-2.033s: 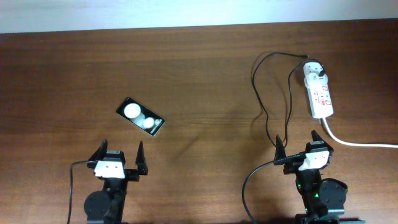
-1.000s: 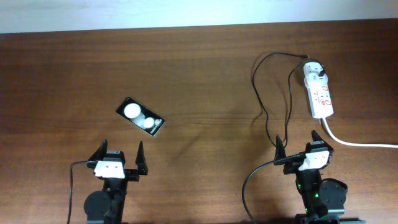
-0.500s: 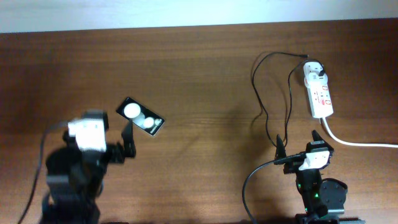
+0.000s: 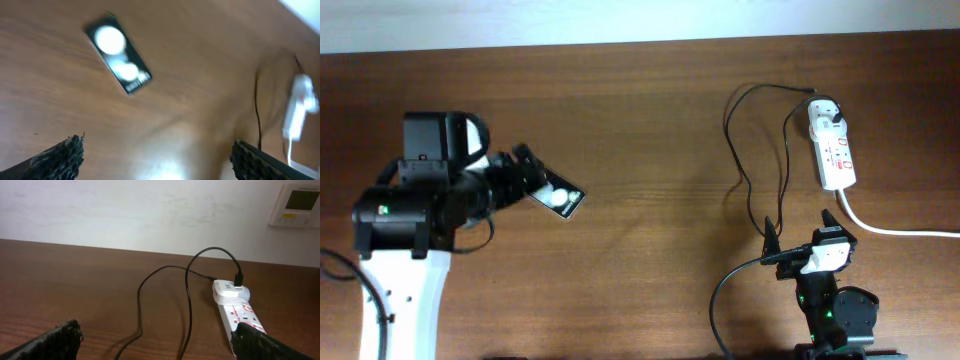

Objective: Plug charger to phone and switch on socket
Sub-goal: 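Move the left gripper to the black phone and grasp it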

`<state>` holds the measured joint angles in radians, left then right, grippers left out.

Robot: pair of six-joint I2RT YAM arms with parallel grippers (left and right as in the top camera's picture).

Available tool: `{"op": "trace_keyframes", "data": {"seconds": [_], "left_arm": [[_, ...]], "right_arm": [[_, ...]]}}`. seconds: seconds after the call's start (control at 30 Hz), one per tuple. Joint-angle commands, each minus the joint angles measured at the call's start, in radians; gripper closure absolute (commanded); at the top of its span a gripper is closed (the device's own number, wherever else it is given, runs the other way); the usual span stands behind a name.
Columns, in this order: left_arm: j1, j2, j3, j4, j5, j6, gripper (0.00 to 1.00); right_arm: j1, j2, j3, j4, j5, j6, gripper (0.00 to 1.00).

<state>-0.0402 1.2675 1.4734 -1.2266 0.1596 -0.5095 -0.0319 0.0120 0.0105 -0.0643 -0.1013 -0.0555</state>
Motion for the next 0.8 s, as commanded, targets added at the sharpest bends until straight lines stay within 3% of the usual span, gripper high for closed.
{"op": "trace_keyframes", "data": {"seconds": [0.0, 0.1, 0.17, 0.37, 0.43, 0.77], "left_arm": [[-0.006, 0.177, 0.201, -0.055, -0.186, -0.177, 0.03], [-0.005, 0.441, 0.374, -0.159, -0.209, -0.336, 0.01], [-0.005, 0.544, 0.374, -0.167, -0.202, -0.396, 0.01], [-0.005, 0.8, 0.374, -0.159, -0.181, -0.383, 0.01], [-0.003, 0.86, 0.373, -0.137, -0.163, -0.282, 0.01], [0.002, 0.932, 0.356, -0.025, -0.163, -0.274, 0.01]], "right_arm": [[-0.001, -0.005, -0.005, -0.005, 0.005, 0.003, 0.01], [-0.001, -0.005, -0.005, -0.005, 0.005, 0.003, 0.01], [-0.001, -0.005, -0.005, -0.005, 0.005, 0.003, 0.01], [-0.001, -0.005, -0.005, -0.005, 0.005, 0.003, 0.01], [-0.001, -0.005, -0.005, -0.005, 0.005, 0.003, 0.01], [-0.001, -0.005, -0.005, -0.005, 0.005, 0.003, 0.01]]}}
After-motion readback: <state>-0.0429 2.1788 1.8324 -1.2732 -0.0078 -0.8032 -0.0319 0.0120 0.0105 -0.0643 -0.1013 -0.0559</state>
